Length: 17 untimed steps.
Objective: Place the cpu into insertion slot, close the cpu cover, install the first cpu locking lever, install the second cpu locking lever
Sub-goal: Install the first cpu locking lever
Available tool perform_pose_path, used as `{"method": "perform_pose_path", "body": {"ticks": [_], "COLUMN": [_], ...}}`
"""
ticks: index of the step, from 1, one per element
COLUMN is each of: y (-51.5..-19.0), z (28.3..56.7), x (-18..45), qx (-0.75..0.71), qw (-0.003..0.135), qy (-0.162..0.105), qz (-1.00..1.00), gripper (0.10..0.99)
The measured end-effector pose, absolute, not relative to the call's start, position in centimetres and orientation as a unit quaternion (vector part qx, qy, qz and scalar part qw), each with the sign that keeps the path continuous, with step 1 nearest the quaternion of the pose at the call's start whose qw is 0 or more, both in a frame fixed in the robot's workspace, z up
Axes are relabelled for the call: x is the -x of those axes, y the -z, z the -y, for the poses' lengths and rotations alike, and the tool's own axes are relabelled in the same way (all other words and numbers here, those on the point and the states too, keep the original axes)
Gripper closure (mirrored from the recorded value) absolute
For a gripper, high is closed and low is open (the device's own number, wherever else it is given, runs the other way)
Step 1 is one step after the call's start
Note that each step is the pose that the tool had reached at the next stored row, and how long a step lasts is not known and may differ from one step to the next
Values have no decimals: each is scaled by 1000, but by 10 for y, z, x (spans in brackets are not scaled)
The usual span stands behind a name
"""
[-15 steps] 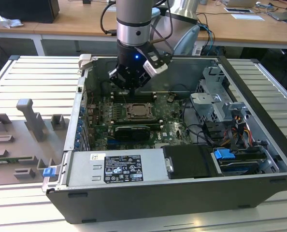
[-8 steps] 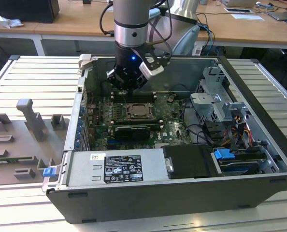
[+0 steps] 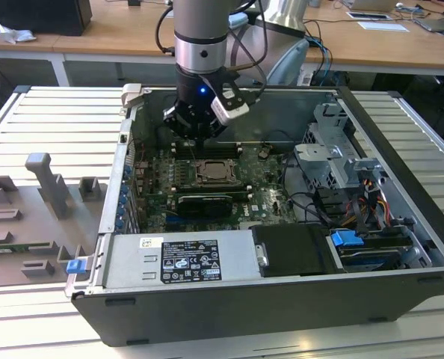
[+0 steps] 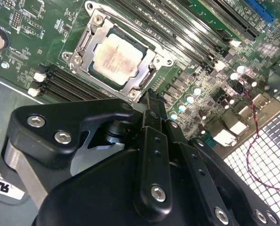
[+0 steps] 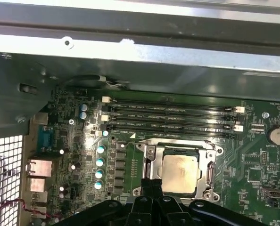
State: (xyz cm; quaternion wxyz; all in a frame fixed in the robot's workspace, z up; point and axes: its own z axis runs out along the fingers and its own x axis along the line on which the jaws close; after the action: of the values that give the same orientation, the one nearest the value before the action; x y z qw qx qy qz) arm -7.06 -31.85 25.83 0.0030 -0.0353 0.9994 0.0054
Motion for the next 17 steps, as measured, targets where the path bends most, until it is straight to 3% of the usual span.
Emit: {"method": "perform_pose_path", "body": {"ticks": [17], "y": [-259], "z": [319], "x": [81], "qx": [30], "qw": [3], "qy": [-5], "qz": [-1000], "gripper": [980]}}
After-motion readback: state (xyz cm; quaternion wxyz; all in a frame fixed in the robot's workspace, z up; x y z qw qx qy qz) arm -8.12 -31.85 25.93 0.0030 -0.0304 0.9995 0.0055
